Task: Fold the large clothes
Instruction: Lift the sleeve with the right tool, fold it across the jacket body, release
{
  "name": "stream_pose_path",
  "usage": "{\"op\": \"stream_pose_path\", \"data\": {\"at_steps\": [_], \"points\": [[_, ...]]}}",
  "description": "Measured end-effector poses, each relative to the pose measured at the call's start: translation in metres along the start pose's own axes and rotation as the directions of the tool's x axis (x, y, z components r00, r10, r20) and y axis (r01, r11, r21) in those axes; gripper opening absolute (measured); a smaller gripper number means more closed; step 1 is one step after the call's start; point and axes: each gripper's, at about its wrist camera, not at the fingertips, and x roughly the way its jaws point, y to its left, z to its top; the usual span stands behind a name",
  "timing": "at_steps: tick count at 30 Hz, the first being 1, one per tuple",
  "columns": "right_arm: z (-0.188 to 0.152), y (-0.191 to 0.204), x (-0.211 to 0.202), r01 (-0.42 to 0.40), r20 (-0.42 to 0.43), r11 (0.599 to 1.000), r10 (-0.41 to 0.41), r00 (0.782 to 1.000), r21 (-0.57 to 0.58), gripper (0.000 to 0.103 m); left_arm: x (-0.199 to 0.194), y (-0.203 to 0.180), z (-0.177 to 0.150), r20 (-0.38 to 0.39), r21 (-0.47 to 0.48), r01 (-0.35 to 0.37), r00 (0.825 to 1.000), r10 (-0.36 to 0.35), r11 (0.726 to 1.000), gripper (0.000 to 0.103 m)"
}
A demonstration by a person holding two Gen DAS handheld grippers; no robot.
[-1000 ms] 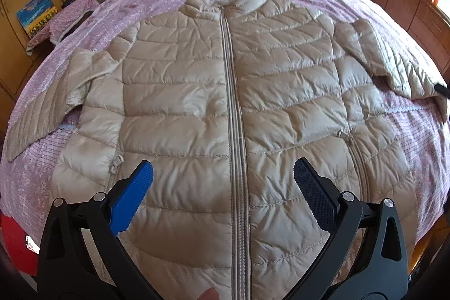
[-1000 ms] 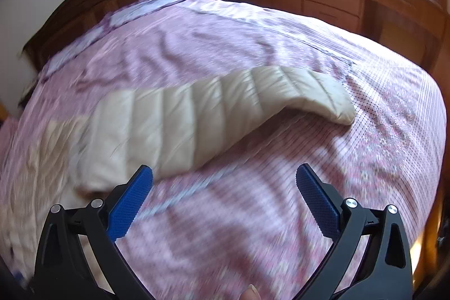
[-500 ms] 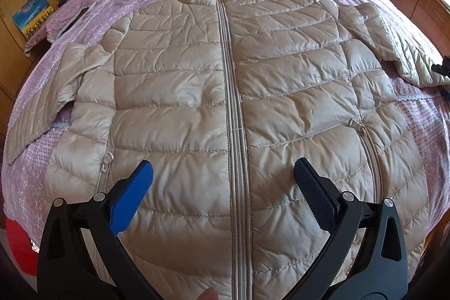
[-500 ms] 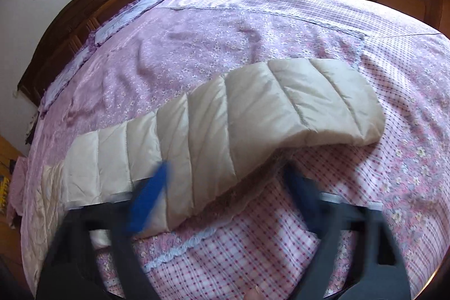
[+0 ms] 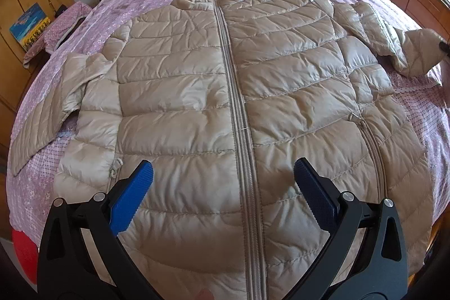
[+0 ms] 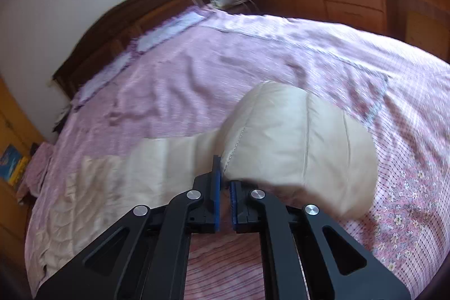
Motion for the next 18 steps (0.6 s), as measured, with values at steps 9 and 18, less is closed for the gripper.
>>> {"op": "stream_pose_path", "data": {"at_steps": [9,18], "points": [[0.001,0.074,-0.032,-0.115,0.003,0.985,0.117,0.993,-0.13,0.006,-0.008,0.023,0.001,0.022,-0.031,-0.003,1.0,0.004,1.0,0.1],[-0.01,0.155,-0.053,-0.251,-0.027,0.936,0.252,0.967,-0.247,0.006,-0.013,0.056,0.003,0.04,-0.081,-0.018,0.999,0.021,0.997,0.1]]}}
